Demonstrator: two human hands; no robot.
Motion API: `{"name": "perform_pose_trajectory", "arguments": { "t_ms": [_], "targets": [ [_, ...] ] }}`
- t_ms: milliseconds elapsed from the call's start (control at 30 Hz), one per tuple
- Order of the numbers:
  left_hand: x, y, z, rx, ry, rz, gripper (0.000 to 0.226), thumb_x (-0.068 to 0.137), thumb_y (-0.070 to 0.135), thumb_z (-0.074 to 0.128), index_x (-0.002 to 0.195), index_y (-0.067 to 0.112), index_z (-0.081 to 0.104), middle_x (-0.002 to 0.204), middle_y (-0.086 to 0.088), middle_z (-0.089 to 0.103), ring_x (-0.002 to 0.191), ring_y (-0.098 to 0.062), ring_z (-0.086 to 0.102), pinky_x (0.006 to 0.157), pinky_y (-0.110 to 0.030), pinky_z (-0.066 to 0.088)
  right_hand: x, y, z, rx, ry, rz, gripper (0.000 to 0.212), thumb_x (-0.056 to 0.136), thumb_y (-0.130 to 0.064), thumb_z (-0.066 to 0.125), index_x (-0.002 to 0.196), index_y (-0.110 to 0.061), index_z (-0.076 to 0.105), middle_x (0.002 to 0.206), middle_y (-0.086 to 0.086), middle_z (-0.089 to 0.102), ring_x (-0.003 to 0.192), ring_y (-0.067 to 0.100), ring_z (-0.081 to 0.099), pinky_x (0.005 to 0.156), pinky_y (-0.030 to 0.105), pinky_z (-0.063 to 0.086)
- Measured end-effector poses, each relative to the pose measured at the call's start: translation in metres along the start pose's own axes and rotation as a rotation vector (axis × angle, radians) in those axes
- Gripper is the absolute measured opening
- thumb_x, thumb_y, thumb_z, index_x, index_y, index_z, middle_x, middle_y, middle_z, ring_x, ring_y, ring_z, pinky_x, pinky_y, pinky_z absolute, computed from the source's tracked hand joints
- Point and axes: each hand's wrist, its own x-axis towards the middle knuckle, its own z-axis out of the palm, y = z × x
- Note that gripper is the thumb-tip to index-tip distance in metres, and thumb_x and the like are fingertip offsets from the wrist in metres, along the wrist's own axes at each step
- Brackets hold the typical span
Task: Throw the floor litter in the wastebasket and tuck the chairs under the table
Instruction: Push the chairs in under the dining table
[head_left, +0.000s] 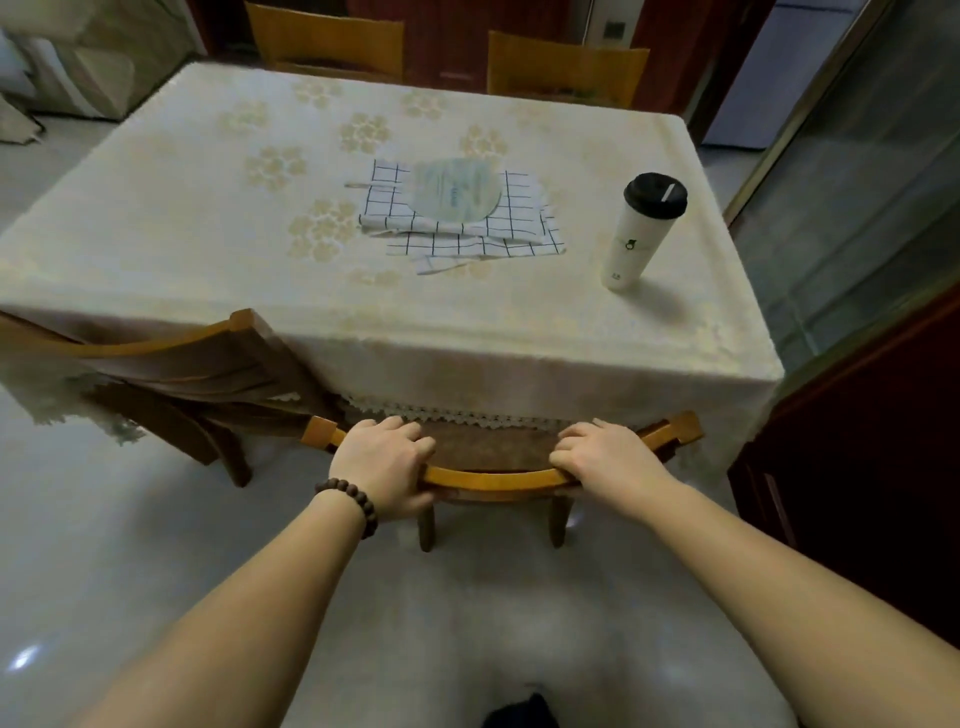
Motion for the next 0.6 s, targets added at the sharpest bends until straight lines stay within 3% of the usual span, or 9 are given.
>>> {"name": "perform_pose_trajectory", "arguments": {
  "t_ms": [133,267,467,600],
  "targets": [
    [0.049,0.047,-0.008,-0.048,0.028,0.014,0.051,0.074,0.073,0.043,0.095,0.028,0.056,0.092,0.005,0.057,0.087,-0.02,0.053,0.069,-0.035,0.04,-0.02,0.061,0.011,-0.018,-0.038,0.048,0.025,0.088,-0.035,0.058,0.109,-0.022,0.063,0.125,-0.003,0.062,0.125,0.017,0.047,0.09,0.034,0.049],
    [0.088,0.083,-0.009,-0.067,0.022,0.036,0.05,0.076,0.07,0.044,0.099,0.027,0.055,0.096,0.004,0.057,0.09,-0.021,0.052,0.072,-0.036,0.043,-0.038,0.107,0.025,0.038,0.02,0.105,0.027,0.086,-0.038,0.06,0.106,-0.021,0.066,0.121,-0.002,0.065,0.117,0.019,0.054,0.093,0.032,0.046],
    [0.124,0.062,-0.019,0.002,-0.027,0.093,0.055,0.074,0.074,0.036,0.101,0.028,0.053,0.095,0.005,0.055,0.086,-0.018,0.051,0.068,-0.033,0.04,-0.029,0.114,0.027,0.104,0.112,0.167,0.018,0.083,-0.031,0.066,0.094,-0.017,0.067,0.101,0.002,0.071,0.099,0.025,0.062,0.077,0.035,0.049],
    [0.139,0.033,-0.024,0.057,-0.04,0.132,0.061,0.072,0.079,0.035,0.1,0.028,0.054,0.093,0.006,0.056,0.086,-0.017,0.051,0.07,-0.033,0.04,-0.01,0.103,0.028,0.105,0.133,0.233,0.018,0.089,-0.036,0.057,0.099,-0.021,0.06,0.106,-0.001,0.067,0.104,0.022,0.057,0.086,0.035,0.045]
  ]
}}
